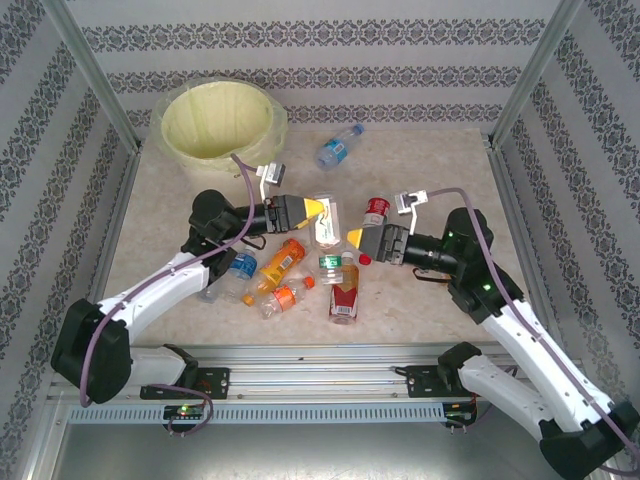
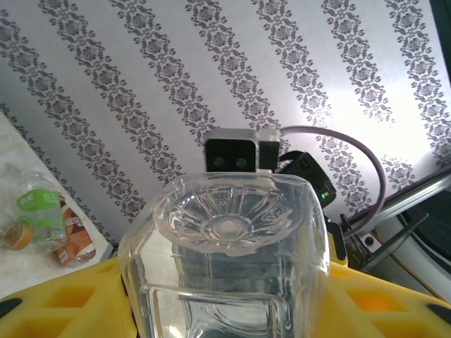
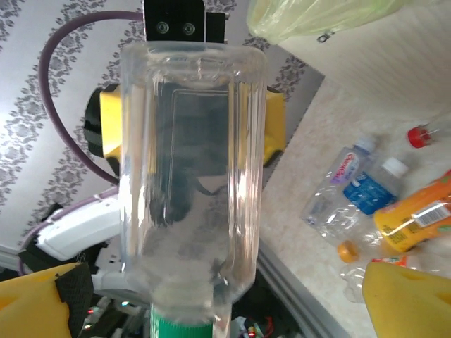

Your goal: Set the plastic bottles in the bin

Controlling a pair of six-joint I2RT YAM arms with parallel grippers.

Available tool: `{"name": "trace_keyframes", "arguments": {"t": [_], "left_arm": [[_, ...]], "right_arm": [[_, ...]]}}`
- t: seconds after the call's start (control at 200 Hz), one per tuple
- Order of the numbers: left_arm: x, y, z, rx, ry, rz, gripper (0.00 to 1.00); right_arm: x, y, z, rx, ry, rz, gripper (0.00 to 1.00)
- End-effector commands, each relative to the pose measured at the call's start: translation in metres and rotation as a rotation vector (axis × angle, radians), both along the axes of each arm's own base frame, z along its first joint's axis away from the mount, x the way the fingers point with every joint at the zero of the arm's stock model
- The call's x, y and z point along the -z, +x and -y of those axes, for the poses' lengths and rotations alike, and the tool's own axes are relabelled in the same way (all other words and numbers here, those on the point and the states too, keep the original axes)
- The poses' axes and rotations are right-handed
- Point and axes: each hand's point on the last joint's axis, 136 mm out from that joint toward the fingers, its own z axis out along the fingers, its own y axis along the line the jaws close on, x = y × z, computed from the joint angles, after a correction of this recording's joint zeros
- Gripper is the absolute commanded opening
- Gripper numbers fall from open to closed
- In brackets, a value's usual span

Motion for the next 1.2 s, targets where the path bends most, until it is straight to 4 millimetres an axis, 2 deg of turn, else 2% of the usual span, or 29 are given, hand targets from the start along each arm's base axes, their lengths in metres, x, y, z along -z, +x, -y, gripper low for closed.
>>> {"name": "trace_keyframes", "arguments": {"t": [0.0,0.14,0.305,0.535,0.714,0.959,1.194], "left_arm": [[-0.011,0.007,-0.013,-0.061,0.070,0.059,0.55],[0.007,0.019,-0.028,-0.195,0.328,0.071,0.53],[0.005,0.027,-0.045,-0.289,0.513,0.112,0.53],[-0.004,0.050,-0.074,-0.448,0.748,0.156,0.53],[-0.026,0.076,-0.098,-0.590,0.896,0.197,0.53],[-0.062,0.111,-0.123,-0.723,1.010,0.259,0.52],[-0.107,0.151,-0.159,-0.912,1.021,0.319,0.50]], "right_arm": [[0.000,-0.008,0.018,0.063,-0.098,0.078,0.98],[0.002,-0.012,0.038,0.160,-0.174,0.186,0.98],[-0.003,-0.018,0.058,0.243,-0.222,0.341,0.98],[-0.013,-0.039,0.066,0.253,-0.205,0.625,0.98],[-0.023,-0.048,0.083,0.343,-0.205,0.760,0.98],[-0.025,-0.047,0.087,0.371,-0.208,0.772,0.98],[-0.024,-0.043,0.093,0.410,-0.233,0.764,0.98]]}}
